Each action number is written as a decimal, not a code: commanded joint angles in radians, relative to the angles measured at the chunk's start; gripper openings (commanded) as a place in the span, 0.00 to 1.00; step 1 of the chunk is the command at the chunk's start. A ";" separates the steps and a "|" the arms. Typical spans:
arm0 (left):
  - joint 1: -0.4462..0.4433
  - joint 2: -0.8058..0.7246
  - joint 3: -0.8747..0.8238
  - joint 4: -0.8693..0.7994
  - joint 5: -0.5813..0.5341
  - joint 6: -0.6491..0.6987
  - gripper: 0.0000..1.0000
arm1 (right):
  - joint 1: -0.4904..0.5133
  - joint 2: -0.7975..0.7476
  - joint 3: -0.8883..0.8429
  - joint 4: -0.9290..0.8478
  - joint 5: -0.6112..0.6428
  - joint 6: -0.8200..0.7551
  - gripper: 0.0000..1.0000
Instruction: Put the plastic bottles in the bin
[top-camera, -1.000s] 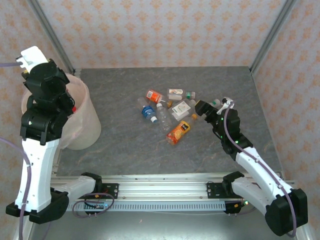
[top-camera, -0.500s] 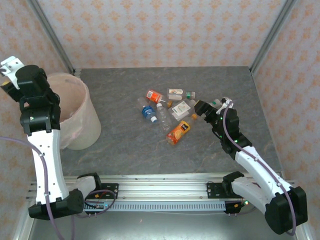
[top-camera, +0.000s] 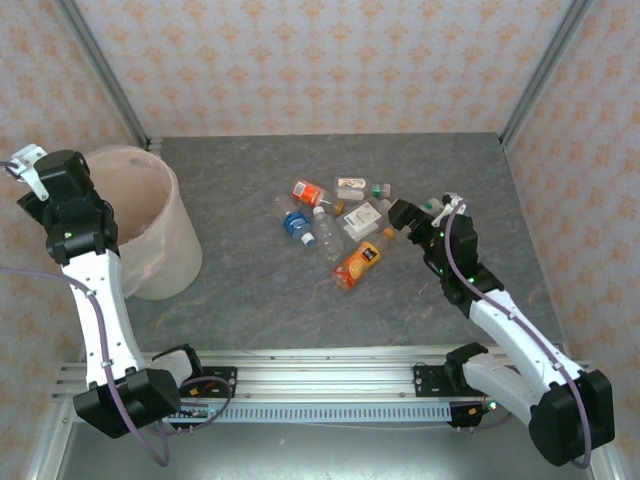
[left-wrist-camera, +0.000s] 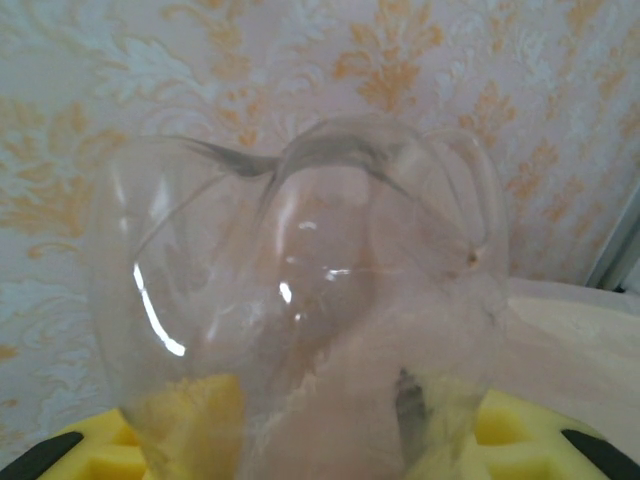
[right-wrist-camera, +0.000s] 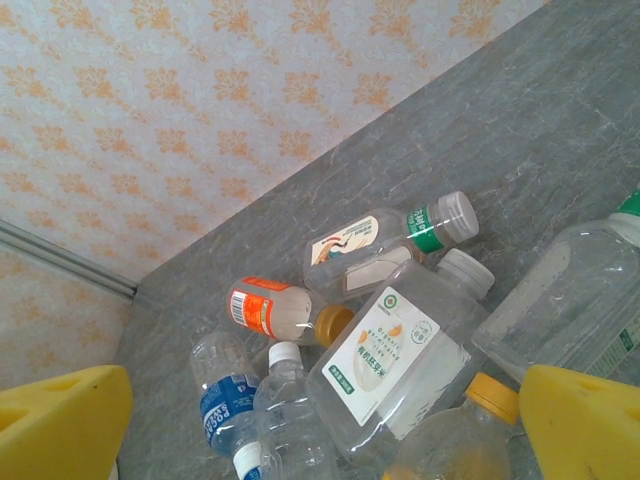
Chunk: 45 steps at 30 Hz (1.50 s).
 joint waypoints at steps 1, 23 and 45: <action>0.006 -0.010 -0.034 0.033 0.042 0.031 0.44 | -0.004 0.016 0.049 0.023 -0.015 -0.016 0.99; 0.007 -0.045 -0.088 0.014 0.182 -0.003 0.91 | -0.004 0.087 0.093 0.018 -0.055 0.001 0.99; -0.147 -0.001 0.041 0.036 0.913 -0.487 1.00 | -0.131 0.261 0.186 -0.251 0.064 0.111 0.99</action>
